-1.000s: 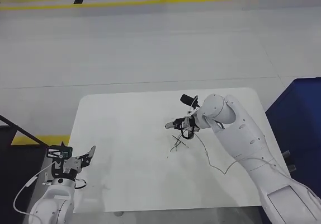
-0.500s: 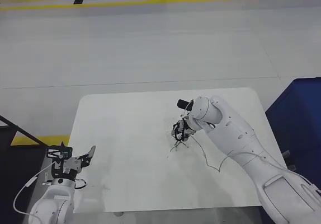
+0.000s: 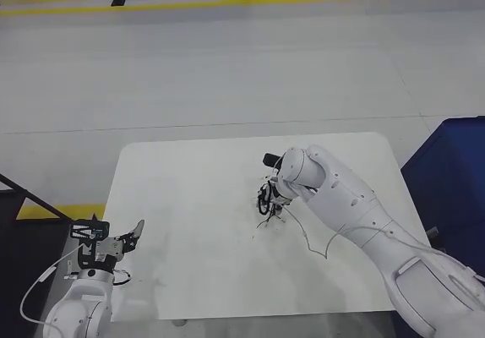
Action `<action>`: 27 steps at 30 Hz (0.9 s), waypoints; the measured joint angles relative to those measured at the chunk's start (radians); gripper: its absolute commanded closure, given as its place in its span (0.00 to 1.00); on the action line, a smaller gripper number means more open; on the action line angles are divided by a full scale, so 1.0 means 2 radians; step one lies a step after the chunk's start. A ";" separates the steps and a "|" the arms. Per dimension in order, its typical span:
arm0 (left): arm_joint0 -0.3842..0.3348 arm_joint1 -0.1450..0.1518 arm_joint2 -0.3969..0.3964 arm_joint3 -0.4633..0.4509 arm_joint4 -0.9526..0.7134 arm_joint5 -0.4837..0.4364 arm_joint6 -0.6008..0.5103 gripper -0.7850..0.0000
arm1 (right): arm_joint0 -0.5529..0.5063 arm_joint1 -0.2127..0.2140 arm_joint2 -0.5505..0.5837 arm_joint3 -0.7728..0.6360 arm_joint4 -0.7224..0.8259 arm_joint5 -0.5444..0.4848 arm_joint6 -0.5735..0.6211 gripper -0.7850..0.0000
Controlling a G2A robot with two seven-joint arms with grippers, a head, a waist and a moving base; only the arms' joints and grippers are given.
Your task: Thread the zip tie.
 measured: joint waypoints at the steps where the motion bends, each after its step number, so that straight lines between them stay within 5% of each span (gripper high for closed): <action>1: 0.000 0.000 0.000 0.000 0.000 0.000 0.000 0.00 | 0.001 0.001 -0.002 0.000 0.003 0.001 -0.001 0.58; 27: 0.000 0.000 0.000 0.000 0.000 0.000 0.000 0.00 | 0.061 0.012 -0.120 0.027 0.141 0.048 -0.048 0.61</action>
